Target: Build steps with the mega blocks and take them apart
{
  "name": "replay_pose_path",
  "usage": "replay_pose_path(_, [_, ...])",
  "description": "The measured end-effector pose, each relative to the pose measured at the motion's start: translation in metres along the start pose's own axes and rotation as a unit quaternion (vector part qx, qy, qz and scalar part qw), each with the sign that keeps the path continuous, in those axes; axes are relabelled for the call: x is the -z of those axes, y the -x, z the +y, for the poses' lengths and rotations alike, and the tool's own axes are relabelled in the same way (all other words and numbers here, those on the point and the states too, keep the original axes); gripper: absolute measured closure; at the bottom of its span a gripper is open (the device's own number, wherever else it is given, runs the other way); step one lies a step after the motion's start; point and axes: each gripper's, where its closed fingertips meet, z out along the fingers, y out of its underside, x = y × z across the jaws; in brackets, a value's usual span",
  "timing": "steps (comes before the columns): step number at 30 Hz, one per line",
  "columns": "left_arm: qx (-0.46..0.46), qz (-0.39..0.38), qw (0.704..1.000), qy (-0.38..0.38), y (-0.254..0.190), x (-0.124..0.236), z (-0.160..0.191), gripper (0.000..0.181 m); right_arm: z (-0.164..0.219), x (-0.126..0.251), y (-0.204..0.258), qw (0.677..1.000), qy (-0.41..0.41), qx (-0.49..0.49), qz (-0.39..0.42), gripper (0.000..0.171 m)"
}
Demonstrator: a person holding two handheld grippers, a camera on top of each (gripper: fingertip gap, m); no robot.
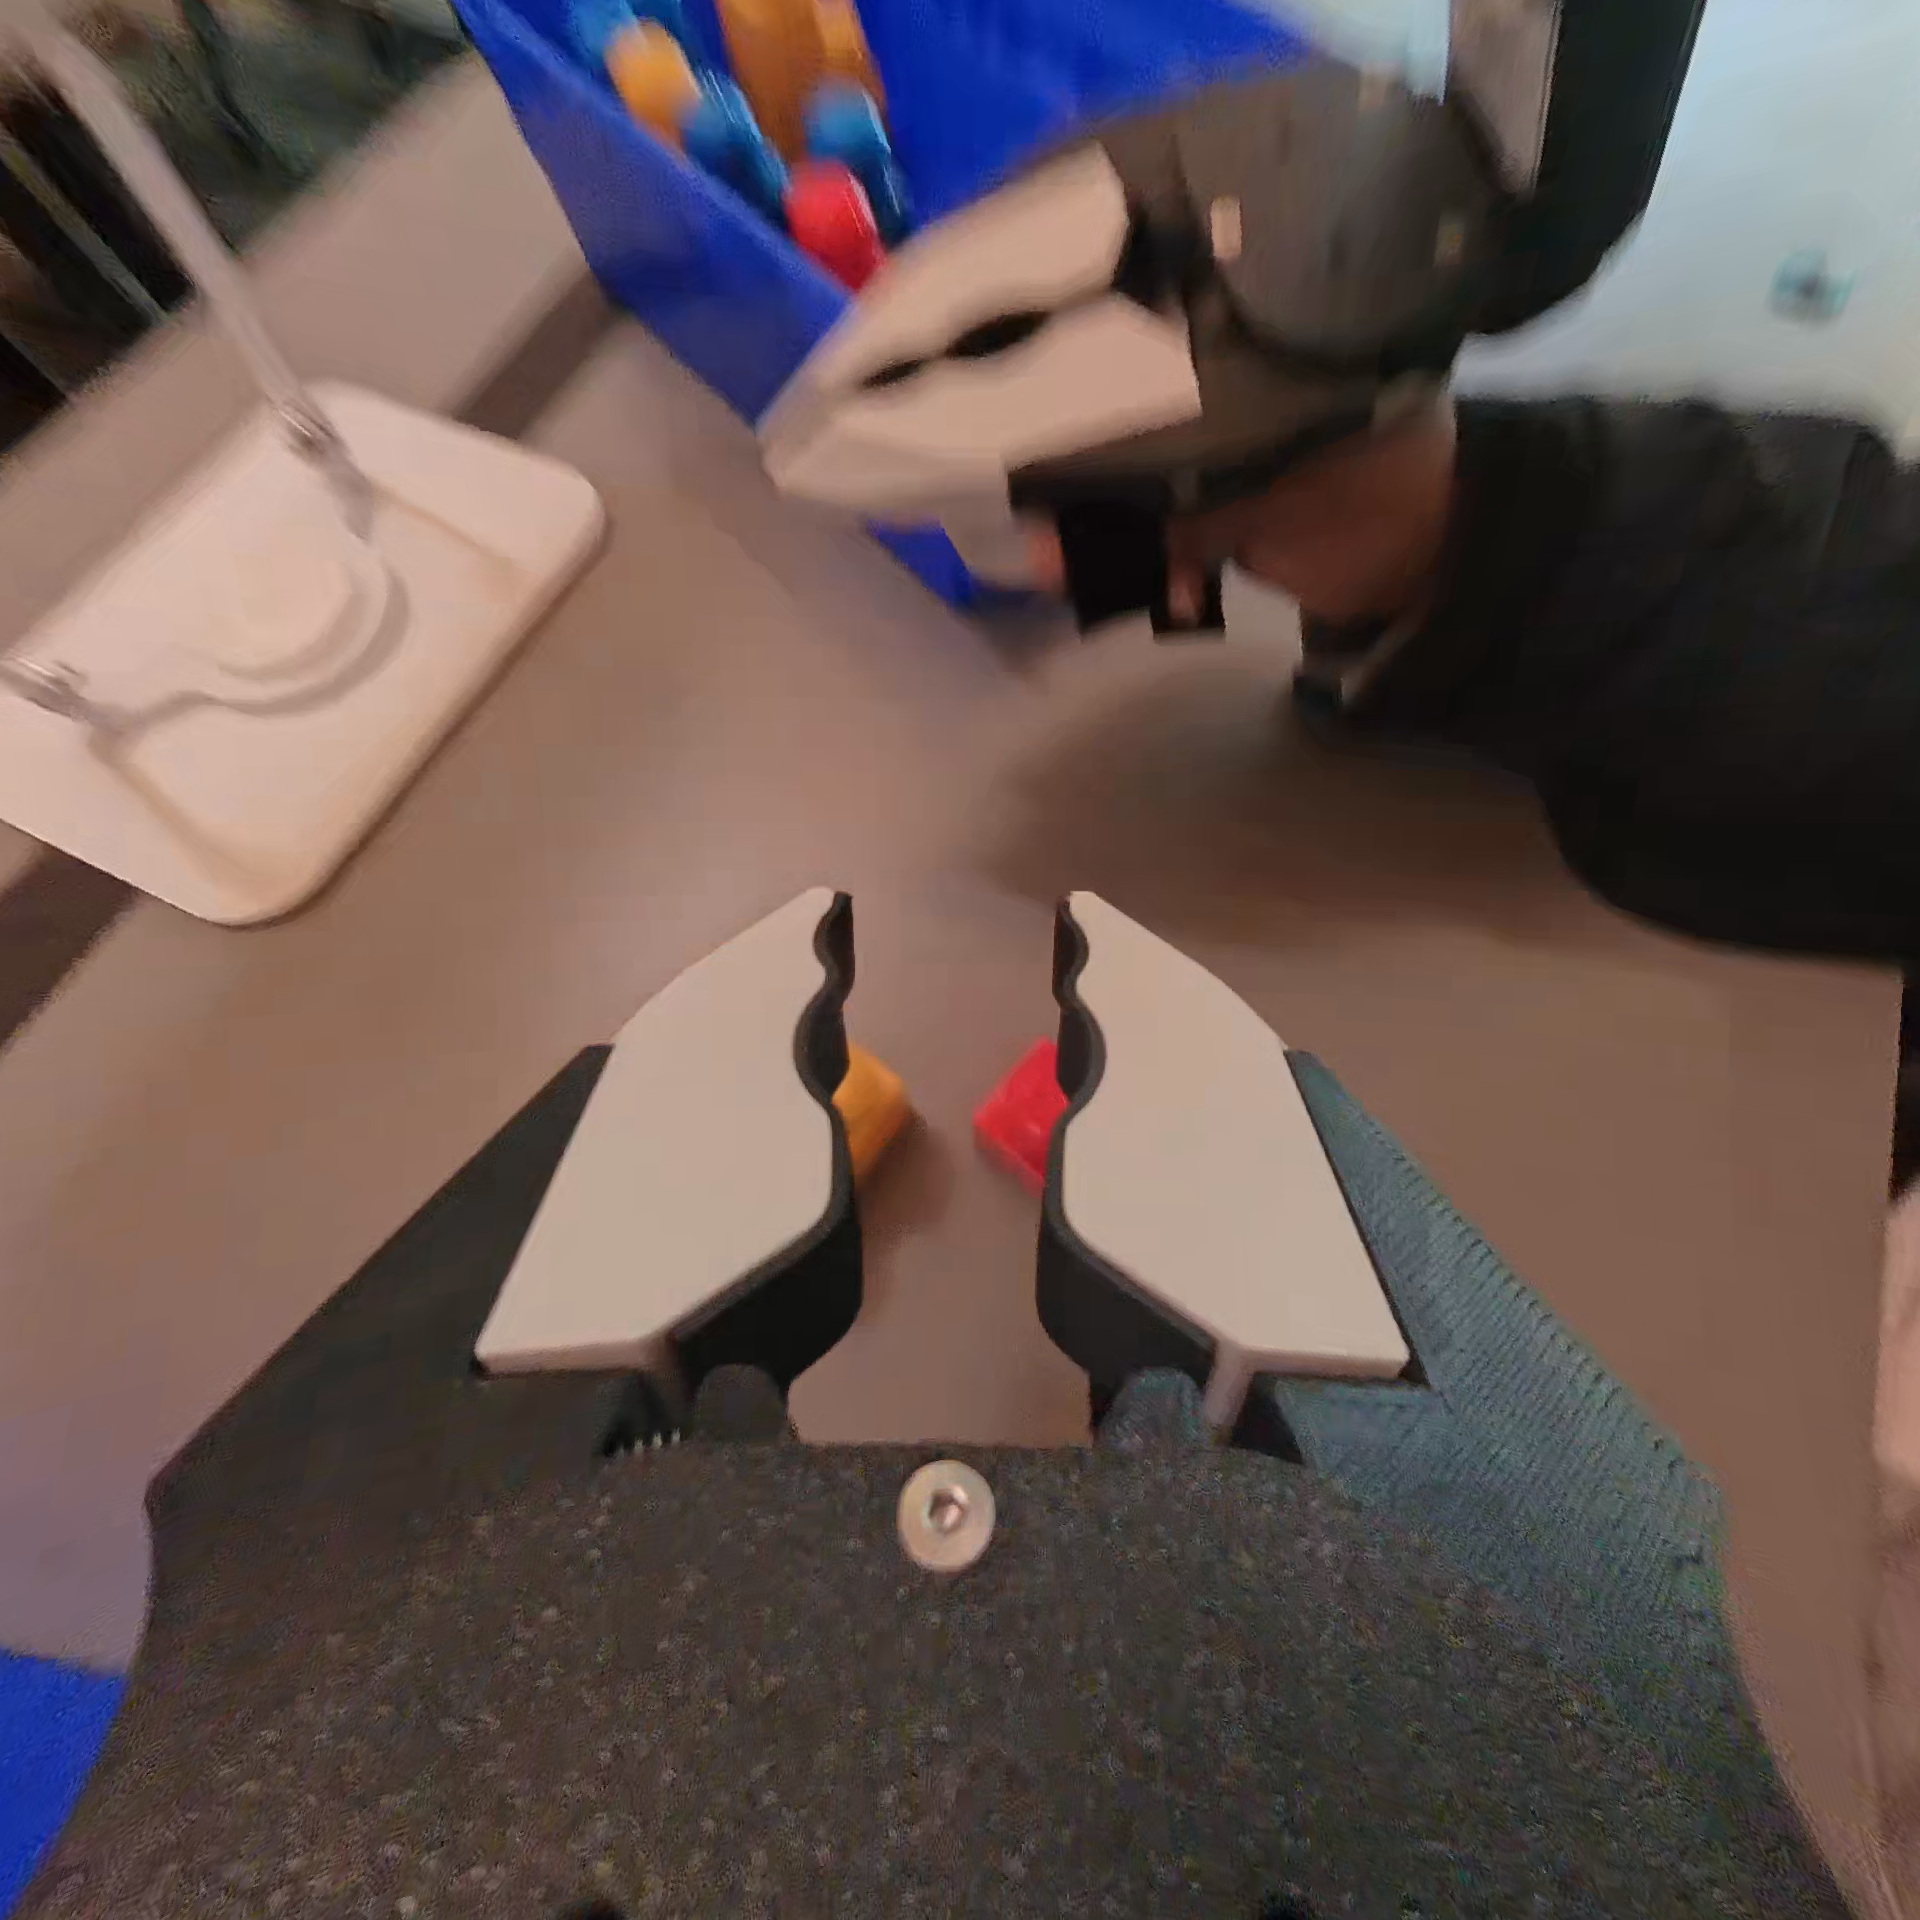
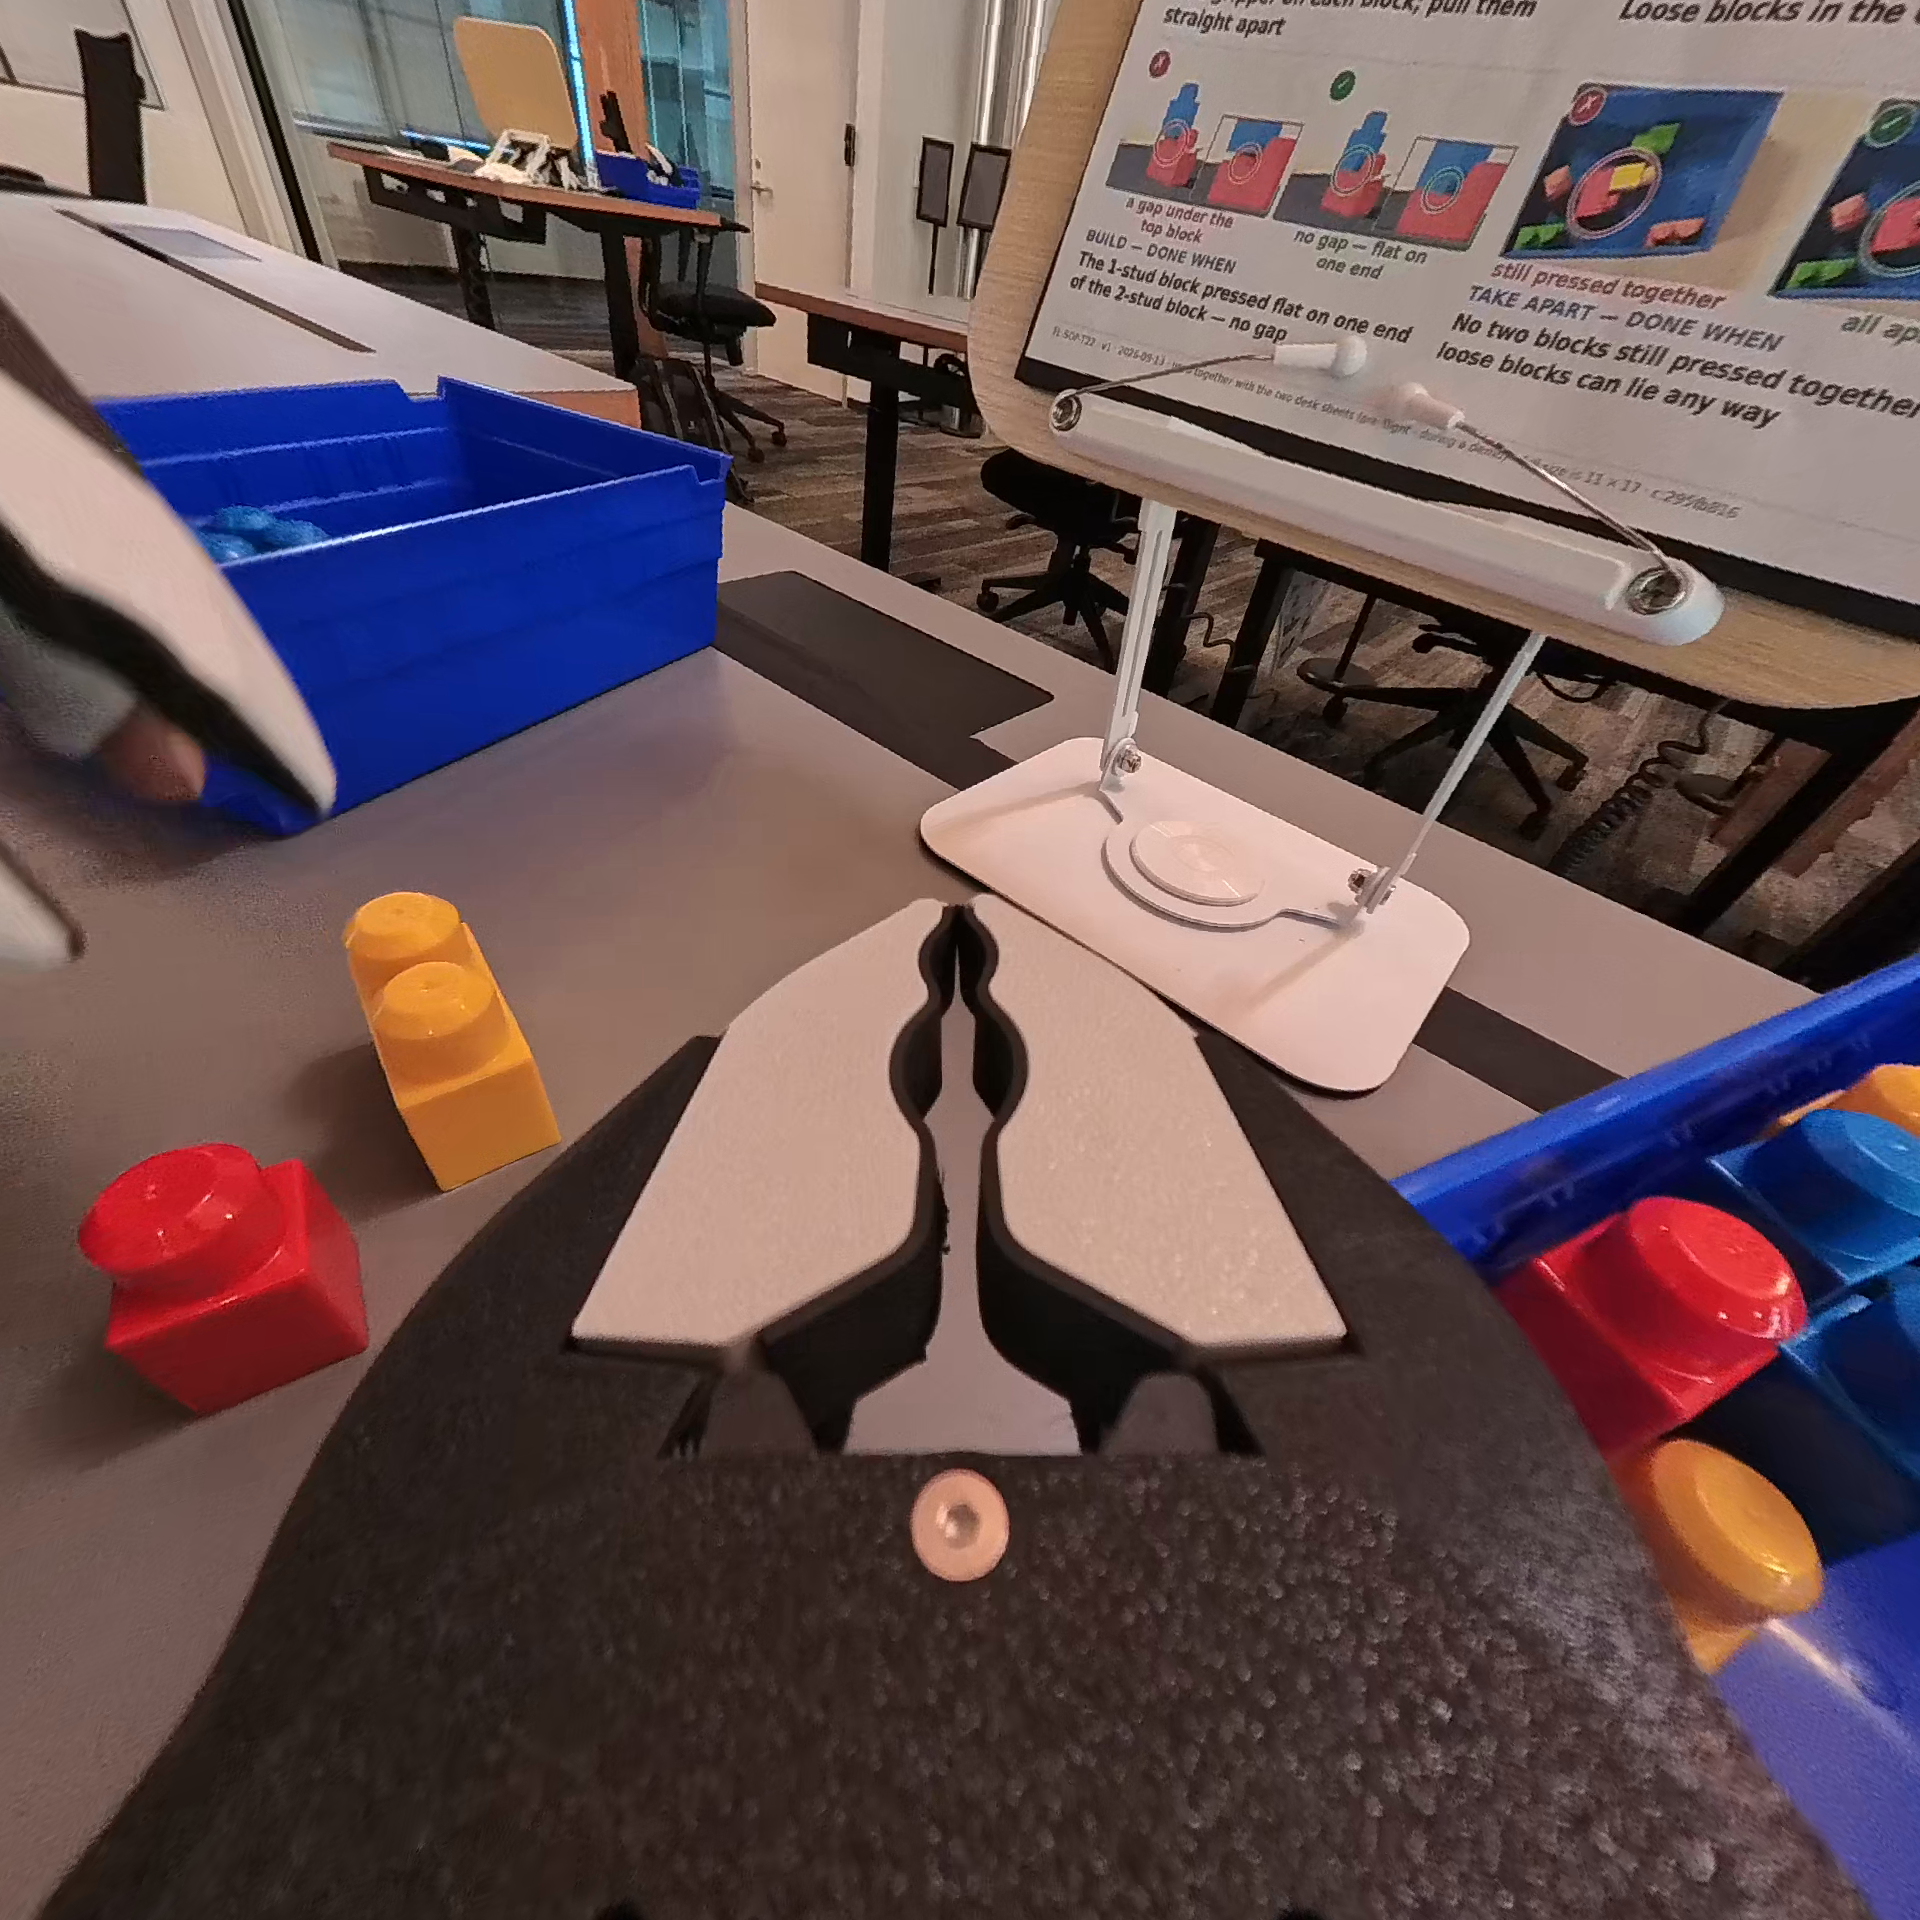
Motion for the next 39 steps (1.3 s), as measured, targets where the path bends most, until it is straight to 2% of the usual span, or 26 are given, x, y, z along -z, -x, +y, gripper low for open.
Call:
replay_pose_path(3, [0.024,-0.038,0.988,-0.146,0.02,0.022,-0.029,0.15,0.001,0.0,0.001,1.0,0.002,0.001,-0.001,0.171])
replay_pose_path(6, [0.051,-0.067,0.961,-0.264,0.036,0.043,-0.04,0.159,0.003,-0.001,0.002,1.0,0.005,0.004,-0.001,0.171])
replay_pose_path(9, [0.055,-0.088,0.936,-0.337,0.047,0.057,-0.037,0.181,0.005,-0.002,0.002,1.0,0.009,0.007,-0.002,0.171])
replay_pose_path(11, [0.056,-0.101,0.928,-0.354,0.054,0.06,-0.031,0.181,0.006,-0.003,0.003,1.0,0.012,0.01,-0.003,0.171])
replay_pose_path(21, [0.059,-0.124,0.935,-0.327,0.068,0.043,-0.003,0.181,0.023,-0.015,0.029,0.998,0.048,0.033,-0.041,0.171])
replay_pose_path(28, [0.041,-0.096,0.97,-0.219,0.07,0.022,0.026,0.181,0.029,-0.017,0.035,0.996,0.059,0.055,-0.044,0.171])
replay_pose_path(30, [0.014,-0.106,0.978,-0.181,0.073,0.018,0.036,0.172,0.029,-0.017,0.036,0.996,0.059,0.055,-0.045,0.171])
replay_pose_path(31, [0.012,-0.105,0.982,-0.16,0.074,0.014,0.042,0.16,0.03,-0.017,0.036,0.996,0.059,0.055,-0.046,0.171])
replay_pose_path(39, [-0.001,-0.027,0.997,-0.066,0.056,-0.012,0.068,0.11,0.031,-0.018,0.04,0.995,0.063,0.061,-0.052,0.171])
